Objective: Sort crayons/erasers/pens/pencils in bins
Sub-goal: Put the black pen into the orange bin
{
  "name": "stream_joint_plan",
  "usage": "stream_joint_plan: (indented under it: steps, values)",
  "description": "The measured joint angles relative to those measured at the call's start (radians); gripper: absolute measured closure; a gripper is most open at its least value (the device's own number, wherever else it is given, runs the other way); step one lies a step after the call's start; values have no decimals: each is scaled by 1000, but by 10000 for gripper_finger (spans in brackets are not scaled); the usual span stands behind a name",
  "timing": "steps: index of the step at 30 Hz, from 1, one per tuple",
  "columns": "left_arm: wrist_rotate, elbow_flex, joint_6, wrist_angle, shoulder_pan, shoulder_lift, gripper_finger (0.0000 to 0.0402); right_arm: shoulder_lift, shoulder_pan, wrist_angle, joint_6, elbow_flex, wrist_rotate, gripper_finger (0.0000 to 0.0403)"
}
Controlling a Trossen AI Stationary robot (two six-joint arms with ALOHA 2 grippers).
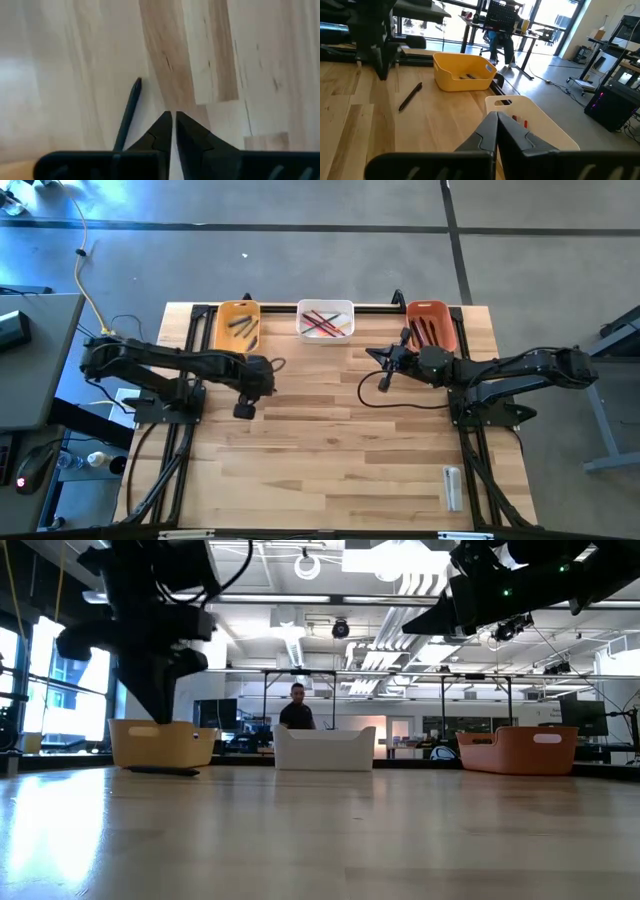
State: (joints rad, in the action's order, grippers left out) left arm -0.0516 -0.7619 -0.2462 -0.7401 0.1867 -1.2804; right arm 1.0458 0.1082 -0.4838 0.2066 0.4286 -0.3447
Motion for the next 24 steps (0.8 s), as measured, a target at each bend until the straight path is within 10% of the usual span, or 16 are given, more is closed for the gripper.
stream_joint_plan:
  steps: [14,24]
  values:
    - [-93,-21,-101,149,17,-210,281,0,0,2,0,0,0,403]
    - [-161,-48,-167,187,34,-352,279,0,0,9,0,0,0,403]
